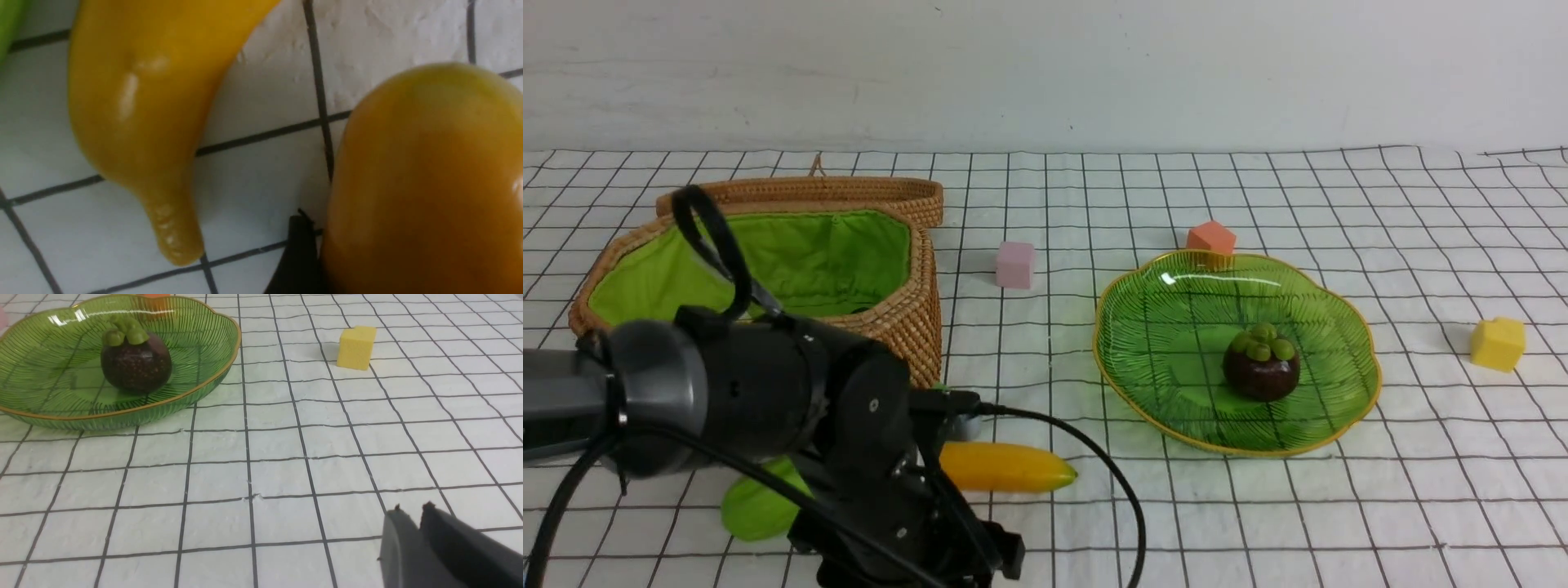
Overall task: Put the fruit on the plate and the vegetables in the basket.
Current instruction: Grab the mango with your left arm and place it on the right plate
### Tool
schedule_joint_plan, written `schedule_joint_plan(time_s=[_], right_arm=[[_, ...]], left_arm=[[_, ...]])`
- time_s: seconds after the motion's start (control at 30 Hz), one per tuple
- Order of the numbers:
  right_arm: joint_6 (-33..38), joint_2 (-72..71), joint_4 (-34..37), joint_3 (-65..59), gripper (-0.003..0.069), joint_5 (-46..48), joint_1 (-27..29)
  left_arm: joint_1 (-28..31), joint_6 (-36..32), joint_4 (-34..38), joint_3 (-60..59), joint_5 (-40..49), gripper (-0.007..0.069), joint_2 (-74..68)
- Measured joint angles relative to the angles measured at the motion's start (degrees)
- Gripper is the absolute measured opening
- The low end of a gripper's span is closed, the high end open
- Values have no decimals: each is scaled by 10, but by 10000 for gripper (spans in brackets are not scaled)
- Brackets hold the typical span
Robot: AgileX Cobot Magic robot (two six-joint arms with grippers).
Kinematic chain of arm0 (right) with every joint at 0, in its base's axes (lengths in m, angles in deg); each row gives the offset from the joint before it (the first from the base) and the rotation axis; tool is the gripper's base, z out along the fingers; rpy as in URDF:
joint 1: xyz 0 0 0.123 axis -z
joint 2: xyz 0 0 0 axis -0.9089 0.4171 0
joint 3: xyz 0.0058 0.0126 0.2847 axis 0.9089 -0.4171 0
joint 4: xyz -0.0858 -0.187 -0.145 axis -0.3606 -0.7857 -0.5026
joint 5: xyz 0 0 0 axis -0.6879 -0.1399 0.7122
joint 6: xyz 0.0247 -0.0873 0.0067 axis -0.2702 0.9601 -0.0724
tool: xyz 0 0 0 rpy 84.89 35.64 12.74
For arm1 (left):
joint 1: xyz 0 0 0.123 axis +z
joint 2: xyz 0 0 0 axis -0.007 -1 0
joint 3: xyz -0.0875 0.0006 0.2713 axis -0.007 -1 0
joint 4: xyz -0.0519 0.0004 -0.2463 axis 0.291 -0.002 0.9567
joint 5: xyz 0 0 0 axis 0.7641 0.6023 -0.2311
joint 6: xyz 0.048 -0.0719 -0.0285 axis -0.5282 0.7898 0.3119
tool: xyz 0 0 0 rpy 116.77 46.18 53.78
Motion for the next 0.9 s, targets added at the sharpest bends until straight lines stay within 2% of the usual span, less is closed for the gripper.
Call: schedule_joint_plan(time_s=[0.17,0.3,0.43,0.57,0.67,0.7,0.9], right_arm=[[0,0,0,0,93,-1,0],[0,0,0,0,99,-1,0],[0,0,0,0,99,-1,0],[0,0,0,0,104,-1,0],[0,0,0,0,106,-1,0],[0,0,0,0,108,-1,0],[0,0,0,0,114,-1,0]], left_arm=[[0,-3,4,54,45,558,22],[0,-7,11,177,100,558,26],[0,-7,4,287,115,558,-10],[0,1,-1,473,117,558,-136],[0,8,-1,564,117,558,-206],[0,10,2,630,117,558,-254],[0,10,8,758,111,568,-372]])
